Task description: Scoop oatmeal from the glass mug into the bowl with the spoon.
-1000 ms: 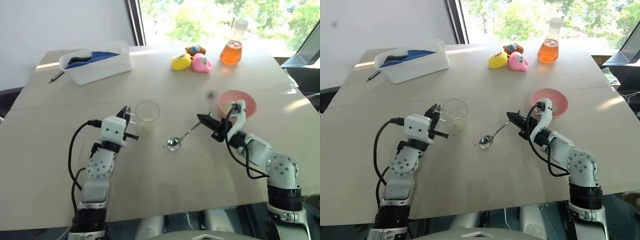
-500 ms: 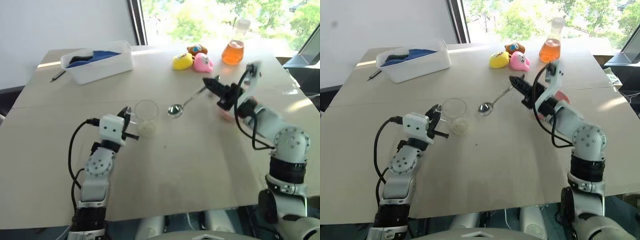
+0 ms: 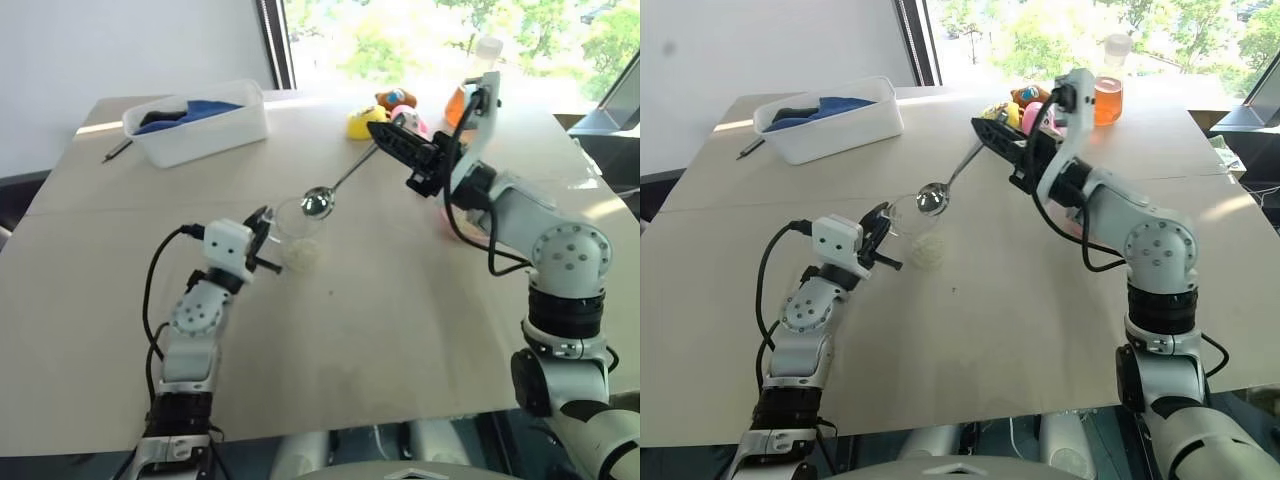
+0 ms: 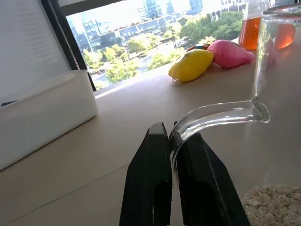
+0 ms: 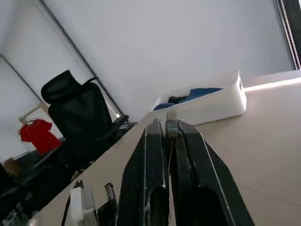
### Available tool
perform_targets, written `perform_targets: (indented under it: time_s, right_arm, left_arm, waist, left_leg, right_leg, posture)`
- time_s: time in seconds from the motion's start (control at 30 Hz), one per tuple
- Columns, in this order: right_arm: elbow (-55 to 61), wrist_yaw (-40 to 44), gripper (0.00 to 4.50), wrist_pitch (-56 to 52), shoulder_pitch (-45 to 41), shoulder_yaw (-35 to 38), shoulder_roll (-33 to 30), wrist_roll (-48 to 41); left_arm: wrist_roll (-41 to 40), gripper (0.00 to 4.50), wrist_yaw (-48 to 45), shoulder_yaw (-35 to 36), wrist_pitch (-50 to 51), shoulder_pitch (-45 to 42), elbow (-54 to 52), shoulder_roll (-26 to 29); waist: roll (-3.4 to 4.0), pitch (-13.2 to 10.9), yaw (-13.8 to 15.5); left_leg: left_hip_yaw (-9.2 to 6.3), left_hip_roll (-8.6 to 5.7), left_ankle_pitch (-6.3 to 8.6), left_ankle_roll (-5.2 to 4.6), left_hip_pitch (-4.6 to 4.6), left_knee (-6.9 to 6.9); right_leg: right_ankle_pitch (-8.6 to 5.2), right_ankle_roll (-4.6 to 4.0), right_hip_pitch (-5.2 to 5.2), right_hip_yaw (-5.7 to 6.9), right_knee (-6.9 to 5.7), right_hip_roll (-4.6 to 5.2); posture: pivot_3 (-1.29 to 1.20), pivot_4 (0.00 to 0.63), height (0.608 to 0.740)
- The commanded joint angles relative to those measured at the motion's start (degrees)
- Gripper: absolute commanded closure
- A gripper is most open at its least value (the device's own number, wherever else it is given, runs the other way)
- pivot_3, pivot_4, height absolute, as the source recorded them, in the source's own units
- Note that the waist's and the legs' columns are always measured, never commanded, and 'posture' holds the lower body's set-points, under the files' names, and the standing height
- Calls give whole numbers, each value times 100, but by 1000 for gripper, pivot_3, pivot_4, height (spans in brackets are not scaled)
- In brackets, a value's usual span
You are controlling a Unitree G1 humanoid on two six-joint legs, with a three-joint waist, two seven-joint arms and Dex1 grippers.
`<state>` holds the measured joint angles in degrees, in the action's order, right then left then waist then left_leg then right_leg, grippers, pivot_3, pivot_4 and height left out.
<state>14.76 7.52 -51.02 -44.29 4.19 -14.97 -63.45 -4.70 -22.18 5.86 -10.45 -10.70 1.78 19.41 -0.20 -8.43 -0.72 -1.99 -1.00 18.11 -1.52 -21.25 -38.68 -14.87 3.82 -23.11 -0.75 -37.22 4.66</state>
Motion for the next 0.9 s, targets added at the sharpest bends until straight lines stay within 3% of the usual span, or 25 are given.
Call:
perform_targets:
  time_s: [0.03,0.2,0.33,0.63,0.77,0.9]
  right_arm:
    - [36,275,4500,68,-136,-205,-117,430]
    - [-16,688,4500,132,-230,-789,-399,1283]
    - [-166,854,4500,326,-269,-1202,-286,1899]
    - [-141,1423,4500,642,105,-2135,-326,3163]
    - [-154,1461,4500,425,259,-2048,-107,3125]
    - [-218,980,4500,-295,320,-1266,522,2556]
  left_arm:
    - [-107,4462,-353,-245,7,-79,86,28]
    - [-356,4462,-681,-313,505,-325,-7,135]
    - [-443,4462,-799,-386,1054,-601,-102,209]
    - [-524,4462,-846,-419,1458,-741,-394,224]
    - [-513,4462,-821,-428,1538,-759,-478,200]
    - [-465,4462,-793,-456,1489,-711,-496,165]
  waist:
    - [0,0,4]
    - [0,0,1]
    - [0,0,-24]
    - [0,0,-27]
    - [-2,1,-21]
    - [-3,1,-23]
  left_leg:
    - [-2,-2,0,0,-1,-1]
    - [-9,-15,0,-1,-11,-7]
    - [-13,-29,0,0,-64,-45]
    - [-13,-33,-1,1,-67,-55]
    - [-14,-33,-1,1,-64,-57]
    - [-14,-29,-1,1,-64,-57]
  right_leg:
    - [0,0,0,1,0,1]
    - [0,0,-5,6,0,8]
    - [0,0,-59,6,-39,7]
    - [0,0,-61,4,-47,9]
    - [0,0,-60,4,-50,10]
    - [0,0,-61,2,-54,11]
  posture:
    - [0,150,740]
    - [0,150,740]
    - [0,150,740]
    - [0,150,740]
    - [0,150,740]
    - [0,150,740]
